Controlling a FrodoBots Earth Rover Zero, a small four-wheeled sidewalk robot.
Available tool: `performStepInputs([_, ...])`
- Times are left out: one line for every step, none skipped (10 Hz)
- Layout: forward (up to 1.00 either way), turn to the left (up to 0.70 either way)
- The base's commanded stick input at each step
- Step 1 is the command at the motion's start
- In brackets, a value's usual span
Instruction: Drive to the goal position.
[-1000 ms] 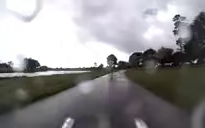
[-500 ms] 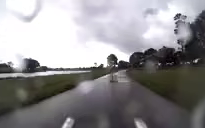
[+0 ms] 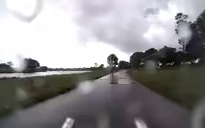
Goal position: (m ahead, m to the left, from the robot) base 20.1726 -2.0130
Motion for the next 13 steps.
performStepInputs([1.0, -0.07])
performStepInputs([1.0, -0.31])
performStepInputs([1.0, -0.03])
performStepInputs([1.0, 0.0])
performStepInputs([1.0, 0.0])
performStepInputs([1.0, 0.0])
performStepInputs([1.0, -0.39])
performStepInputs([1.0, -0.14])
performStepInputs([1.0, 0.0])
performStepInputs([1.0, 0.0])
performStepInputs([1.0, -0.02])
performStepInputs([1.0, -0.18])
performStepInputs([1.0, -0.31])
